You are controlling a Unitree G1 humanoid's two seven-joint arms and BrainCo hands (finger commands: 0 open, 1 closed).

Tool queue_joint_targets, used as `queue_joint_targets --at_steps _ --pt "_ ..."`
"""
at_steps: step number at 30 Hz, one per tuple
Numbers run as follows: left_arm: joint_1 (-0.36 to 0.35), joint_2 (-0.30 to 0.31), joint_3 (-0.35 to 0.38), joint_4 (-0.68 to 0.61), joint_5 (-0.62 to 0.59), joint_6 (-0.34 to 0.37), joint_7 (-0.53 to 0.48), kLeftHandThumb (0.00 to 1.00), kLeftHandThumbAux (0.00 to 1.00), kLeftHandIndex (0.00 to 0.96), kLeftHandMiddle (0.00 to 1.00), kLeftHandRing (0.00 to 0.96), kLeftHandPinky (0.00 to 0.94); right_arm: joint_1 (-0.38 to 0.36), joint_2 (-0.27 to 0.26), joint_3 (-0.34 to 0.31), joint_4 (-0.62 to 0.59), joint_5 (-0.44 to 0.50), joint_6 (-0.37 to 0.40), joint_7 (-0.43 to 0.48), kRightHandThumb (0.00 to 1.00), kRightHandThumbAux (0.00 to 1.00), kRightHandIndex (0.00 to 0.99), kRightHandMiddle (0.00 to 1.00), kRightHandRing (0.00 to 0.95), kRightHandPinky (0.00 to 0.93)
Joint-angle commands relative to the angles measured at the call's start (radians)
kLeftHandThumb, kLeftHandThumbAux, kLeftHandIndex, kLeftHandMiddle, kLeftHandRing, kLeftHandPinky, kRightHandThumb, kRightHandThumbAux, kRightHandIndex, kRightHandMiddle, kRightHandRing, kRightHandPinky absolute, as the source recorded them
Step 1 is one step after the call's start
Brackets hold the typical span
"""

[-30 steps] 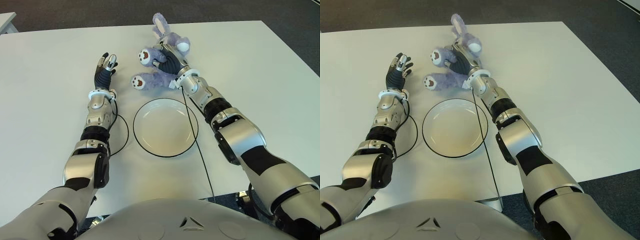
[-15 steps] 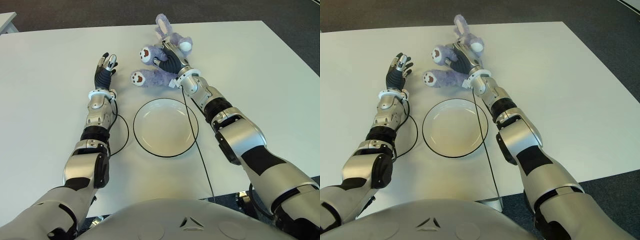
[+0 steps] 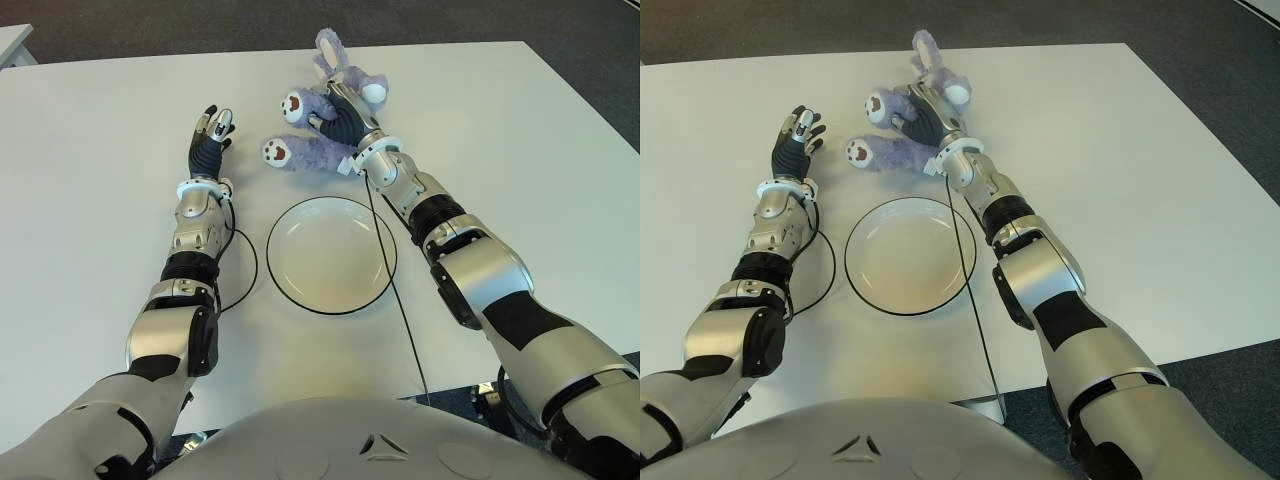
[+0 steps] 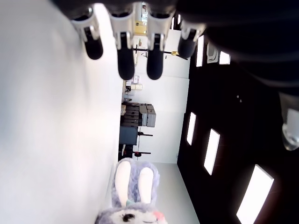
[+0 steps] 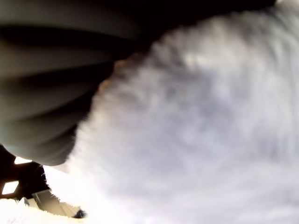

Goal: Put the doll into the plate.

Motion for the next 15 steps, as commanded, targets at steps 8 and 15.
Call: queue_joint_targets --at_steps 8,15 --pt "0.022 0.001 0.001 0.017 -0.004 0.031 -0.004 0.0 0.418 0.014 0.173 0.157 0.07 0.005 -0.006 -0.01 0.001 0.009 0.004 0.011 0.724 0.706 0.442 0.827 0.845 0.858" --pt "0.022 0.0 0.0 0.019 -0.001 0.031 0.0 0.0 0.418 0.011 0.178 0.163 0.062 -0.002 -0.013 -0.018 -0.009 0.01 0.003 -0.006 0.723 0.707 0.442 0.828 0.842 0.859"
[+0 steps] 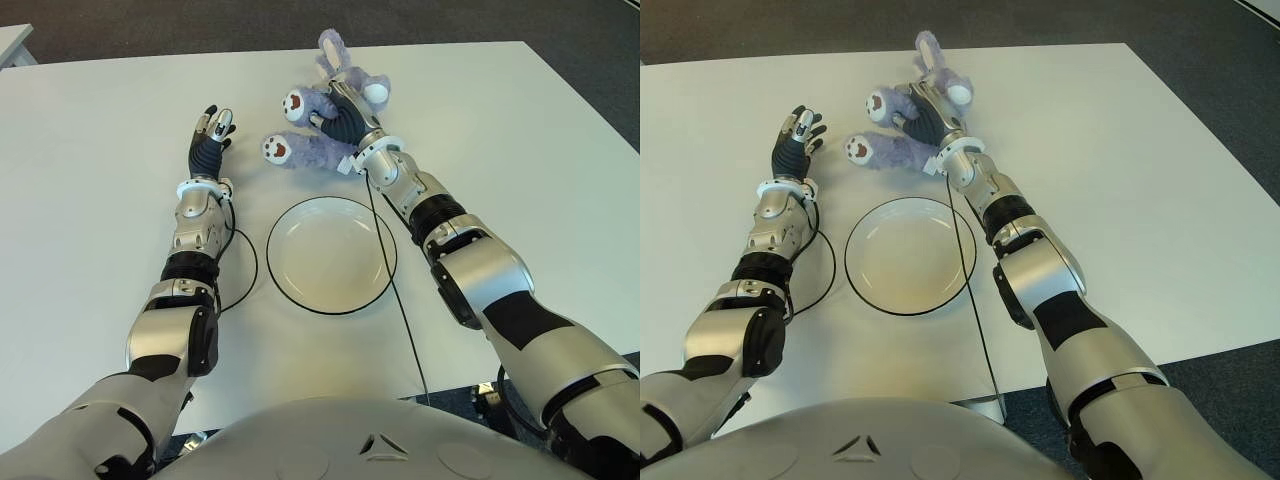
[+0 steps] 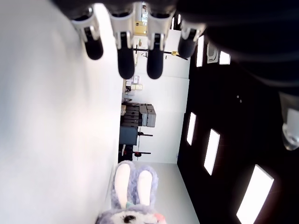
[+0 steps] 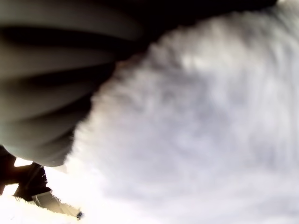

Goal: Put the doll into the plate.

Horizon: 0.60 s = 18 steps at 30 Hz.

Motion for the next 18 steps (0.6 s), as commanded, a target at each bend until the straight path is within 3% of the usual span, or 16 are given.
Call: queue_joint_targets --at_steps 1,18 --pt "0.022 0.0 0.0 0.019 -0.001 0.03 0.0 0.0 0.417 0.009 0.176 0.161 0.054 -0.005 -0.012 -0.012 -0.01 0.012 0.002 -0.006 0.723 0.707 0.441 0.828 0.841 0.859" --pt "0.022 0.002 0.001 0.021 -0.003 0.03 -0.004 0.0 0.414 0.001 0.159 0.14 0.049 -0.02 -0.034 -0.059 -0.061 0.026 -0.004 -0.078 0.719 0.708 0.441 0.841 0.854 0.869"
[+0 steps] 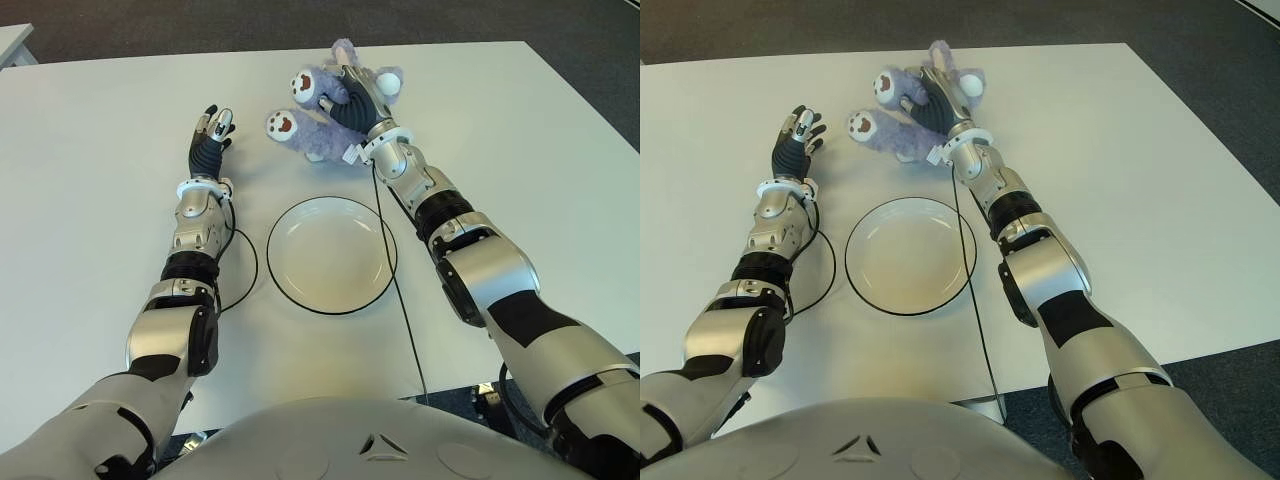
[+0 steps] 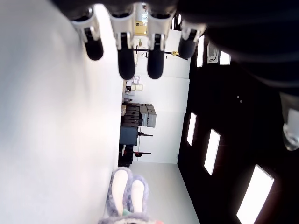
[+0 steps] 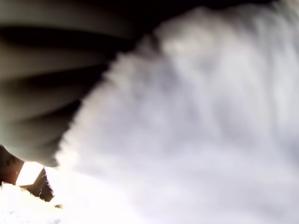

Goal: Put the doll into the plate.

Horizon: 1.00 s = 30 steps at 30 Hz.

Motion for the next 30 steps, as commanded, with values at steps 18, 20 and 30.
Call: queue_joint_targets --at_steps 18,20,30 --pt "0.024 -0.001 -0.002 0.018 0.001 0.026 0.002 0.0 0.408 0.003 0.161 0.143 0.052 -0.036 -0.039 -0.042 -0.038 0.012 -0.051 -0.125 0.717 0.71 0.44 0.853 0.867 0.87" --pt "0.024 -0.001 -0.001 0.018 0.0 0.026 0.0 0.0 0.409 0.005 0.165 0.147 0.053 -0.037 -0.044 -0.045 -0.037 0.014 -0.066 -0.127 0.717 0.711 0.44 0.857 0.868 0.87" --pt "0.024 -0.003 0.0 0.016 -0.001 0.027 0.002 0.0 0.416 0.003 0.166 0.148 0.075 -0.045 -0.066 -0.049 -0.04 0.004 -0.1 -0.153 0.714 0.712 0.439 0.863 0.874 0.872"
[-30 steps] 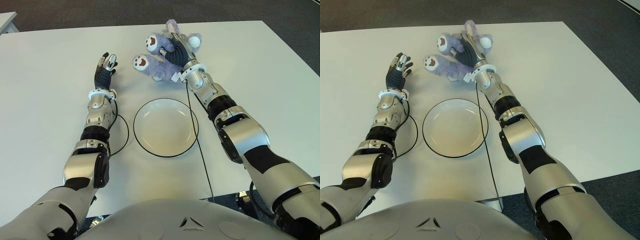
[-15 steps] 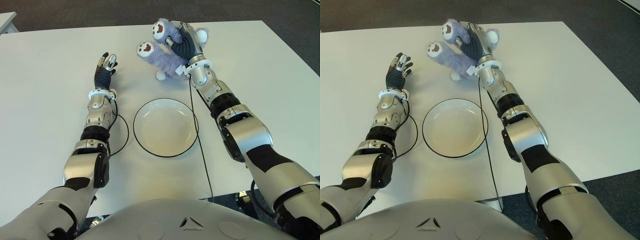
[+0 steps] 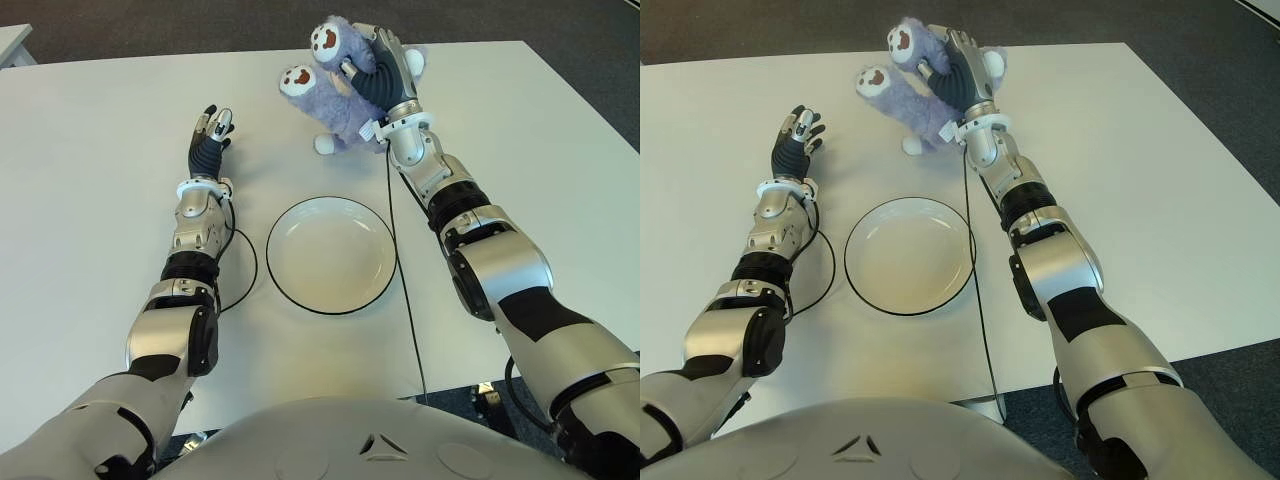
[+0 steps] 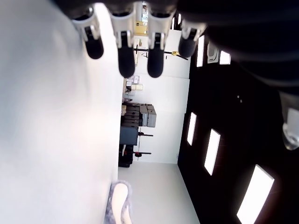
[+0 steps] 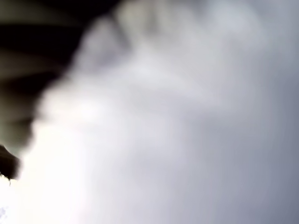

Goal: Put the doll into the plate.

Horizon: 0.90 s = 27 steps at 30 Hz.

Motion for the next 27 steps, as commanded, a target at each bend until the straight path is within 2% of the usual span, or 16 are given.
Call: queue_joint_targets --at_steps 1,27 --pt "0.024 -0.003 0.0 0.016 -0.001 0.028 0.002 0.0 0.415 0.002 0.166 0.148 0.075 -0.019 -0.015 0.001 -0.01 -0.009 -0.021 -0.033 0.714 0.712 0.439 0.863 0.874 0.873" --pt "0.019 -0.007 0.001 0.021 0.001 0.031 0.014 0.0 0.417 0.0 0.165 0.148 0.082 -0.016 -0.047 0.003 -0.046 -0.03 -0.062 -0.101 0.712 0.712 0.44 0.854 0.872 0.877"
